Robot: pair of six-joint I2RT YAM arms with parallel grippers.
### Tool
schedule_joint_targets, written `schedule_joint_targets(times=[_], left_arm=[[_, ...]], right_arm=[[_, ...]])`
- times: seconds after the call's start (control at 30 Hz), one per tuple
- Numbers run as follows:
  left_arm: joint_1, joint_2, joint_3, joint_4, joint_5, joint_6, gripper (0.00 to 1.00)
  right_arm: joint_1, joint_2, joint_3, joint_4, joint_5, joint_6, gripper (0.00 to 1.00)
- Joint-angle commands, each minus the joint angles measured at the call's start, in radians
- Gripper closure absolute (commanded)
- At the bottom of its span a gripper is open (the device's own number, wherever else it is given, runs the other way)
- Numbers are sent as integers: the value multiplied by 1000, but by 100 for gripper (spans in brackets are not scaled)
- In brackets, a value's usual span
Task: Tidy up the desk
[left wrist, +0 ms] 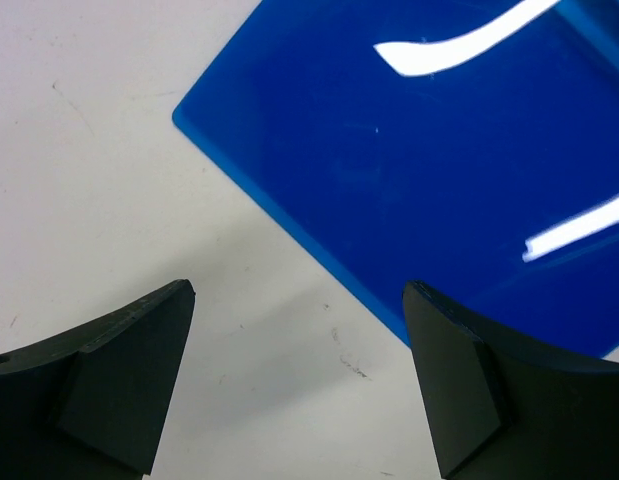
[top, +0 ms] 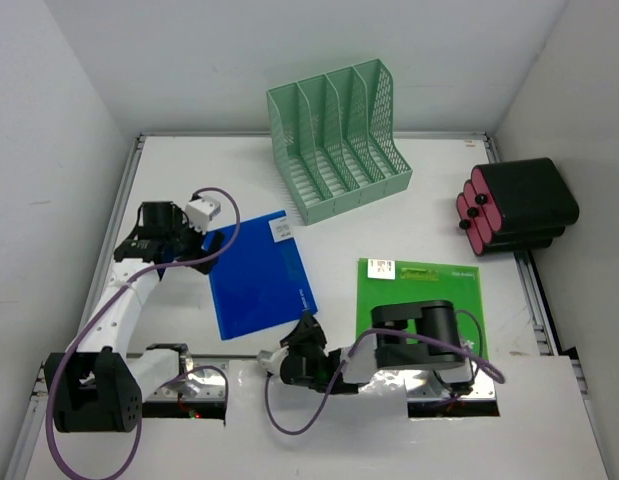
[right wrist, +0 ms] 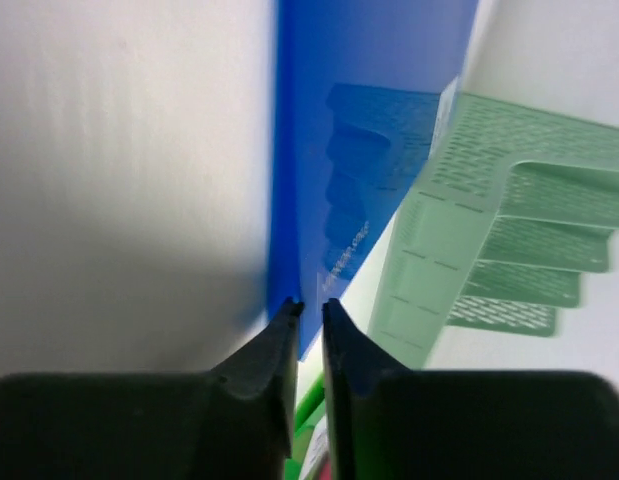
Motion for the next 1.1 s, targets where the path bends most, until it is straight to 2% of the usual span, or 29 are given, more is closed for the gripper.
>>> schedule_joint_targets(times=[0.0, 0.07, 0.1, 0.17, 0.27, 0.37, 0.53, 0.7, 0.87, 1.0, 1.07], left_arm=[[-2, -8, -4, 50, 26, -6, 16], [-2, -6, -7, 51, 32, -1, 16], [-2, -6, -8, 53, 35, 3, 16], [-2, -8, -10, 50, 40, 14, 16], [-2, -13, -8, 35, 46, 40, 16], [-2, -26, 1, 18, 61, 69, 16], [0, -92, 28, -5, 101, 162, 17], [-2, -183, 33, -2, 118, 281, 17], [-2, -212, 45, -117, 217, 488, 17], [-2, -221, 146, -299, 302, 662, 16], [-2, -232, 194, -369, 296, 692, 15]], right_arm=[[122, 109, -5, 353, 135, -268, 88], [122, 199, 4, 482, 160, -328, 100], [122, 226, 13, 562, 165, -380, 100], [120, 264, 18, 616, 175, -408, 100], [116, 213, 7, 596, 166, -355, 100], [88, 93, -7, 455, 111, -226, 100], [45, -84, -24, 314, 2, -83, 100], [4, -196, -42, 309, -57, -48, 100], [-56, -243, -33, 280, -101, -28, 100], [-113, -294, -4, 220, -165, 20, 100], [-145, -316, 11, 176, -203, 40, 100]])
